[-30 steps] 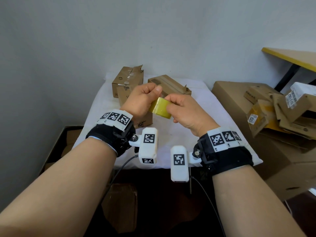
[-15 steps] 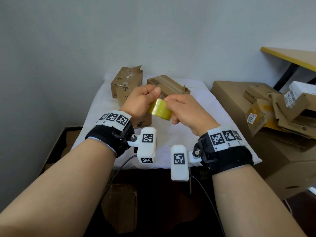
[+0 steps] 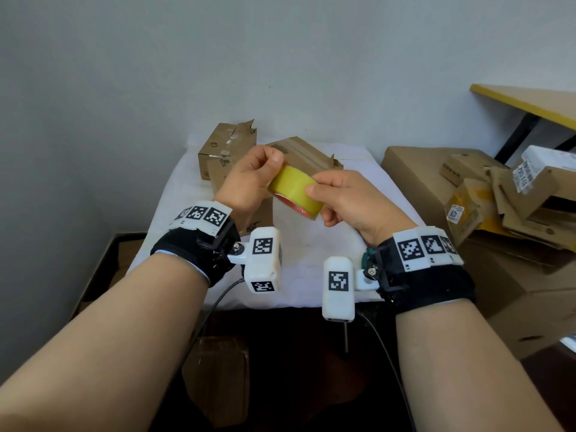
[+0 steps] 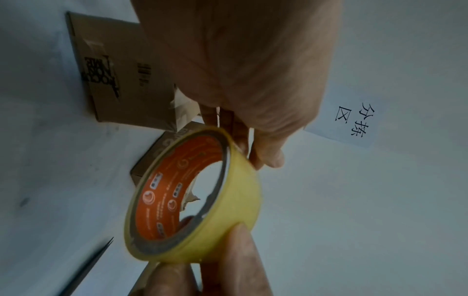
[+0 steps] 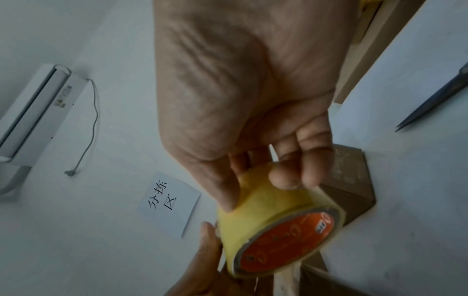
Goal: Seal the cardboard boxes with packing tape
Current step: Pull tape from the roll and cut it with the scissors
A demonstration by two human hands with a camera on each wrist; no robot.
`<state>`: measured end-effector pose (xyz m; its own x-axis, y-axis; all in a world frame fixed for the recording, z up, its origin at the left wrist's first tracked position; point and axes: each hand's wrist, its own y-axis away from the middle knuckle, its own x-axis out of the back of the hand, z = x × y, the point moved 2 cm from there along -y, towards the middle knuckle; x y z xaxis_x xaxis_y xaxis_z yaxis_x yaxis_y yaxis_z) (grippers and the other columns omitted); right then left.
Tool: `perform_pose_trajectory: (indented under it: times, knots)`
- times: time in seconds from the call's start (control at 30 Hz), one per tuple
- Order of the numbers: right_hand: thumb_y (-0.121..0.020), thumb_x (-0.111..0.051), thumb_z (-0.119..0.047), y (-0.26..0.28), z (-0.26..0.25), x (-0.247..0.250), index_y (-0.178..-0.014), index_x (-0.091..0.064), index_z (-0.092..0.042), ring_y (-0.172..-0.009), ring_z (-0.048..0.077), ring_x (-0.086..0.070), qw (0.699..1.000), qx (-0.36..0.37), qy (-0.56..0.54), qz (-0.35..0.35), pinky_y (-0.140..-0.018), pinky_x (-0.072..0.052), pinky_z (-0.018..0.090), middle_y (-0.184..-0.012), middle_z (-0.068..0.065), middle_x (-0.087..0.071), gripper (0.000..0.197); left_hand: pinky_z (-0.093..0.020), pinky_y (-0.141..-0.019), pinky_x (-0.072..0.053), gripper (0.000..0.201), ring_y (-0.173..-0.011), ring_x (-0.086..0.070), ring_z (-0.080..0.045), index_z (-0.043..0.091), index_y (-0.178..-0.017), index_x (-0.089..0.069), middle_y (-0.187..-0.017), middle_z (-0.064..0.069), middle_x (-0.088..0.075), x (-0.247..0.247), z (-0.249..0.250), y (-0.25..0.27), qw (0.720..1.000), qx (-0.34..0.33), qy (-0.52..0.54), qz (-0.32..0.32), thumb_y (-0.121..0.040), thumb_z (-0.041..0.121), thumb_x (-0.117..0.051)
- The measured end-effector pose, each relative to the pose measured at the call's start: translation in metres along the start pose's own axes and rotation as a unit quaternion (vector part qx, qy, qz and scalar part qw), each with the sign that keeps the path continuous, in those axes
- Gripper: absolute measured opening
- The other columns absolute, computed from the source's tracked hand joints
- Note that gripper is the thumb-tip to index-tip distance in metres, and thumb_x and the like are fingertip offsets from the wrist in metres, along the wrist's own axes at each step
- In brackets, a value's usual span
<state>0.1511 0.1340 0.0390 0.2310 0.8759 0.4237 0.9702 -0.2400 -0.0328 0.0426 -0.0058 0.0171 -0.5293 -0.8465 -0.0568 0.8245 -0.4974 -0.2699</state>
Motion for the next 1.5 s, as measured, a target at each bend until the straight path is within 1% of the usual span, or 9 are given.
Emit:
perform_pose_trajectory:
  times: [0.23,0.37,0.53,0.7,0.77,0.87,1.0,1.27,1.5]
  knots:
    - [-0.1,-0.061,-0.021,-0.002,0.003,0.006,-0.09,-0.07,-0.02,-0.055,0.012,-0.05,0.997,0.009,0.047,0.066,-0.06,-0.047,0.031,-0.081,0.007,-0.062,0.013,-0.029,-0.085,-0.047,0.011,-0.084,-0.056,-0.014,0.015,-0.087,-0.066,-0.089,-0.004,-0.062,0.003,-0.003,-0.002,0.996,-0.045,-0.076,-0.023,-0.096,0.02,-0.062]
    - [-0.099,-0.063,-0.026,-0.004,0.006,0.007,-0.089,-0.07,-0.026,-0.066,0.015,-0.056,0.993,0.019,0.088,0.078,-0.071,-0.053,0.041,-0.095,0.012,-0.071,0.012,-0.023,-0.078,-0.052,0.009,-0.081,-0.062,-0.008,0.006,-0.088,-0.07,-0.085,0.002,-0.067,-0.001,-0.001,0.0,0.988,-0.07,-0.14,-0.006,-0.088,0.014,-0.075]
    - [-0.098,-0.064,-0.027,-0.005,0.006,0.004,-0.085,-0.065,-0.041,-0.079,0.014,-0.06,0.99,0.046,0.112,0.073,-0.086,-0.055,0.046,-0.101,0.003,-0.072,0.019,-0.033,-0.082,-0.053,0.008,-0.083,-0.062,-0.013,0.01,-0.083,-0.069,-0.087,0.001,-0.066,-0.002,0.0,0.0,0.98,-0.083,-0.179,0.005,-0.087,0.013,-0.075]
    - [-0.097,-0.065,-0.03,-0.006,0.009,0.003,-0.091,-0.07,-0.033,-0.073,0.013,-0.058,0.991,0.041,0.106,0.063,-0.085,-0.055,0.049,-0.098,0.003,-0.071,0.008,-0.012,-0.074,-0.044,0.01,-0.079,-0.055,0.0,0.013,-0.083,-0.065,-0.088,0.008,-0.059,-0.004,-0.003,0.0,0.967,-0.091,-0.24,0.01,-0.092,0.014,-0.069]
    - [-0.097,-0.065,-0.03,-0.006,0.01,0.002,-0.097,-0.072,-0.025,-0.069,0.013,-0.056,0.991,0.037,0.105,0.067,-0.079,-0.055,0.046,-0.096,0.006,-0.071,0.008,-0.008,-0.073,-0.041,0.011,-0.087,-0.055,-0.006,0.016,-0.083,-0.063,-0.094,0.005,-0.058,-0.004,-0.004,-0.001,0.962,-0.093,-0.258,0.01,-0.093,0.015,-0.067]
    - [-0.098,-0.066,-0.027,-0.006,0.009,0.004,-0.093,-0.071,-0.018,-0.057,0.011,-0.05,0.993,0.024,0.09,0.078,-0.065,-0.048,0.037,-0.076,0.002,-0.064,0.011,-0.025,-0.084,-0.043,0.02,-0.101,-0.055,-0.021,0.029,-0.079,-0.056,-0.103,-0.002,-0.059,-0.006,-0.004,-0.001,0.95,-0.111,-0.292,0.013,-0.095,0.02,-0.063]
    - [-0.097,-0.067,-0.028,-0.008,0.009,0.005,-0.086,-0.07,-0.022,-0.062,0.01,-0.051,0.992,0.013,0.09,0.083,-0.067,-0.043,0.032,-0.071,-0.007,-0.059,0.013,-0.05,-0.095,-0.044,0.02,-0.103,-0.054,-0.026,0.038,-0.075,-0.048,-0.102,0.0,-0.058,-0.009,0.001,0.002,0.935,-0.116,-0.336,0.014,-0.092,0.031,-0.056]
    - [-0.09,-0.069,-0.043,-0.01,0.009,0.006,-0.096,-0.064,-0.035,-0.094,0.017,-0.066,0.98,-0.01,0.155,0.126,-0.091,-0.054,0.045,-0.095,-0.011,-0.068,0.011,-0.054,-0.094,-0.045,0.01,-0.093,-0.058,-0.024,0.035,-0.077,-0.049,-0.09,0.008,-0.06,-0.012,0.007,0.009,0.932,-0.099,-0.345,-0.043,-0.087,0.037,-0.05]
    - [-0.093,-0.064,-0.036,-0.008,0.009,0.008,-0.101,-0.054,-0.037,-0.058,0.014,-0.046,0.975,0.045,0.18,0.122,-0.063,-0.041,0.036,-0.061,-0.011,-0.047,0.013,-0.034,-0.08,-0.047,0.008,-0.089,-0.057,-0.019,0.02,-0.09,-0.059,-0.093,0.001,-0.061,-0.007,0.007,0.007,0.937,-0.125,-0.322,-0.057,-0.098,0.019,-0.058]
